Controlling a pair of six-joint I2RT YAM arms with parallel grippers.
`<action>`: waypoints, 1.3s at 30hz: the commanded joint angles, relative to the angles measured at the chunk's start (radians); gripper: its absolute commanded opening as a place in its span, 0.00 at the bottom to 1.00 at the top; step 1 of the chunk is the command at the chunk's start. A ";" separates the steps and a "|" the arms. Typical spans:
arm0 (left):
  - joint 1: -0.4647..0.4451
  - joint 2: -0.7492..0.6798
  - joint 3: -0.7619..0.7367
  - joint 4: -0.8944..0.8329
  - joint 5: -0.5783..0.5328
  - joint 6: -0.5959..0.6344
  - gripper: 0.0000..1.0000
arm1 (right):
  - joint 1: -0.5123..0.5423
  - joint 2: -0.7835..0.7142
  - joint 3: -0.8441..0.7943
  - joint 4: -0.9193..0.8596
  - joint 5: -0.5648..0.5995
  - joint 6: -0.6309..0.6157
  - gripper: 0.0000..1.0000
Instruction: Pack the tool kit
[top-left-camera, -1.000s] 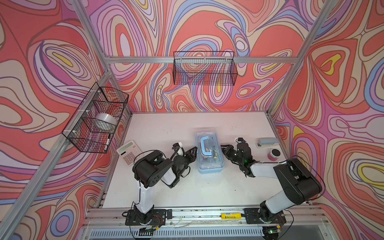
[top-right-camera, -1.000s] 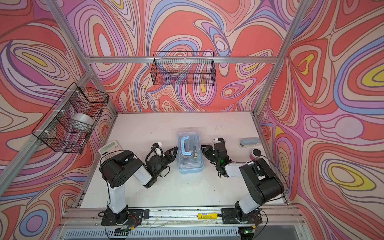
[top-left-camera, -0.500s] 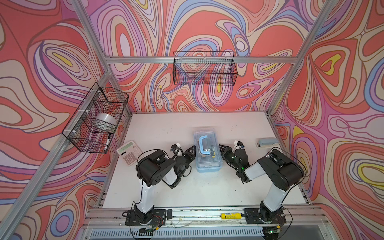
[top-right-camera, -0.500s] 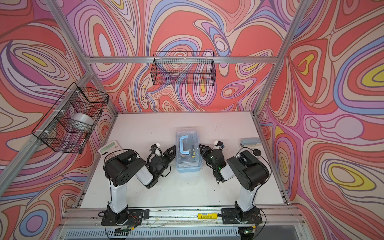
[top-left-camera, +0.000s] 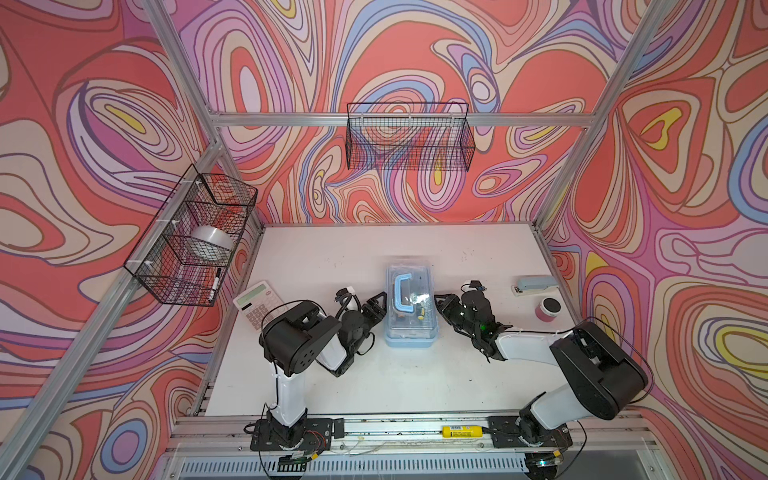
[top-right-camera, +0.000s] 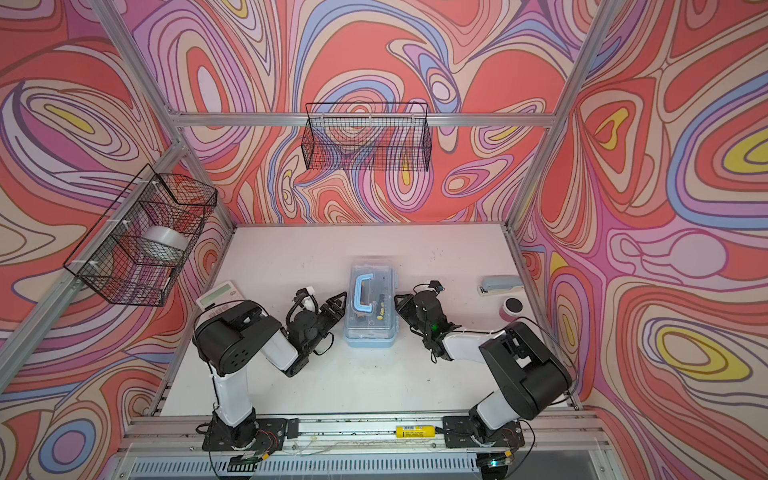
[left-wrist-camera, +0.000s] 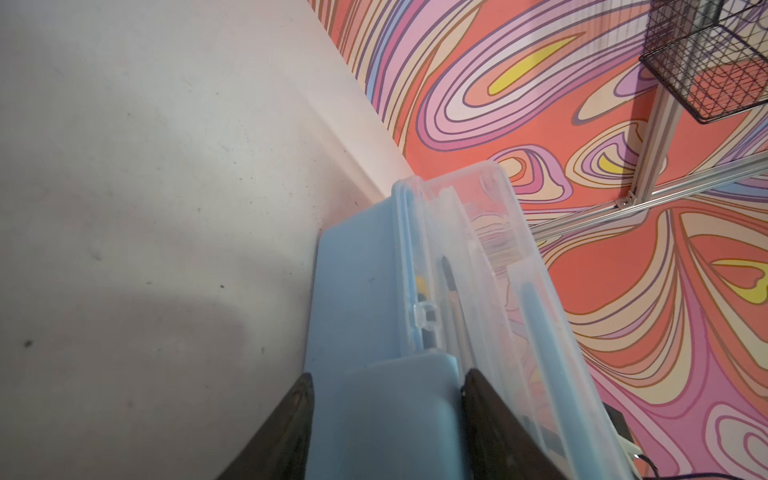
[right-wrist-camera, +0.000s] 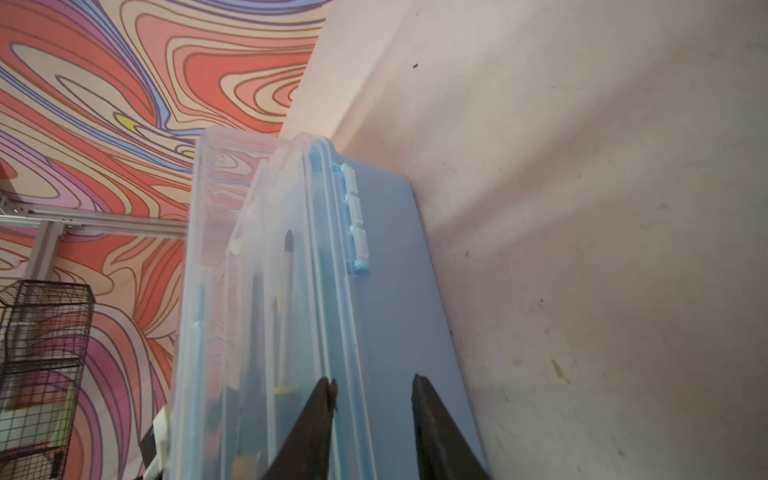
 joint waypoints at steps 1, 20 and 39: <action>0.010 -0.030 0.015 -0.128 0.181 0.032 0.80 | 0.033 -0.012 0.030 -0.270 -0.112 -0.096 0.35; 0.128 -0.511 0.211 -0.890 0.030 0.334 1.00 | -0.229 -0.170 0.267 -0.617 0.010 -0.506 0.98; 0.140 -0.820 0.136 -1.058 -0.522 0.970 1.00 | -0.225 -0.233 0.137 -0.317 0.324 -0.779 0.98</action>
